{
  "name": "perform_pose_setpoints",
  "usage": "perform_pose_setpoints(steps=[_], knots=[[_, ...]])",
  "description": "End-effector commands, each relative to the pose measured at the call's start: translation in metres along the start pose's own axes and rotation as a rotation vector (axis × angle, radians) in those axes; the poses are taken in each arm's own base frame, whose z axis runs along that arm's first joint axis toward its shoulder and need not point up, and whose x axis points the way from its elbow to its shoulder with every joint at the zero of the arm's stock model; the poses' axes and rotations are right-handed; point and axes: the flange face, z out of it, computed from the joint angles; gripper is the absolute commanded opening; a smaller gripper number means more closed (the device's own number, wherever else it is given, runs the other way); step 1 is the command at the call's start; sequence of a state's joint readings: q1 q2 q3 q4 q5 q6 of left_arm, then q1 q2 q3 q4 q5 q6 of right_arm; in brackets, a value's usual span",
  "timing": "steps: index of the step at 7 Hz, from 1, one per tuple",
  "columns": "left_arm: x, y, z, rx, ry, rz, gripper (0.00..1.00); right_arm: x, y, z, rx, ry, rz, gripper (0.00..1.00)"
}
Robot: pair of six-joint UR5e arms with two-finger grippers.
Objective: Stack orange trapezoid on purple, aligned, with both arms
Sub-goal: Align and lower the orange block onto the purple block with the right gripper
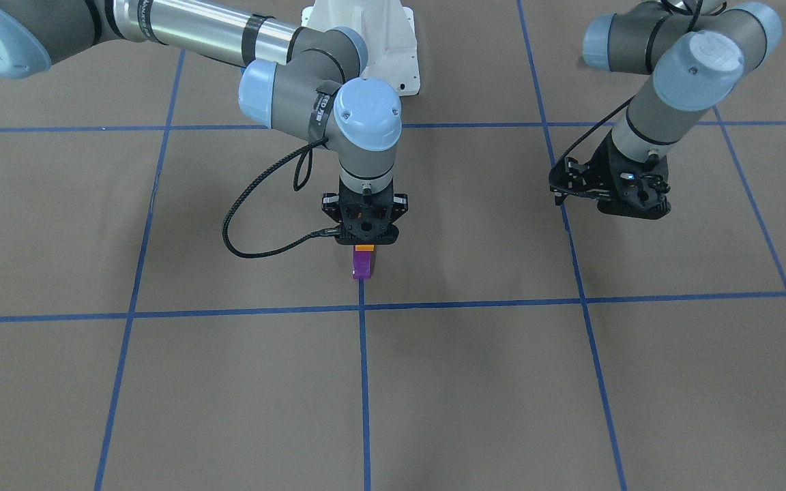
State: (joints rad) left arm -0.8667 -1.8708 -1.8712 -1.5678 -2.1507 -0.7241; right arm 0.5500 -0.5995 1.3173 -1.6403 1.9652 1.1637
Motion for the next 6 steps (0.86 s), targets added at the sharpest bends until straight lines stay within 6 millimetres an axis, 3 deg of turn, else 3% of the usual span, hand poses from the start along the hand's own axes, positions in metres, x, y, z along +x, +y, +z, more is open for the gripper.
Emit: perform_pose_setpoints(steps=[1, 6], knots=[[0.0005, 0.0000, -0.0003, 0.000, 0.002, 0.000, 1.00, 0.0004, 0.0010, 0.0030, -0.003, 0.004, -0.004, 0.00], [0.0023, -0.0005, -0.0018, 0.002, 0.004, 0.003, 1.00, 0.0007, 0.0048, 0.0103, 0.001, 0.016, -0.010, 0.00]])
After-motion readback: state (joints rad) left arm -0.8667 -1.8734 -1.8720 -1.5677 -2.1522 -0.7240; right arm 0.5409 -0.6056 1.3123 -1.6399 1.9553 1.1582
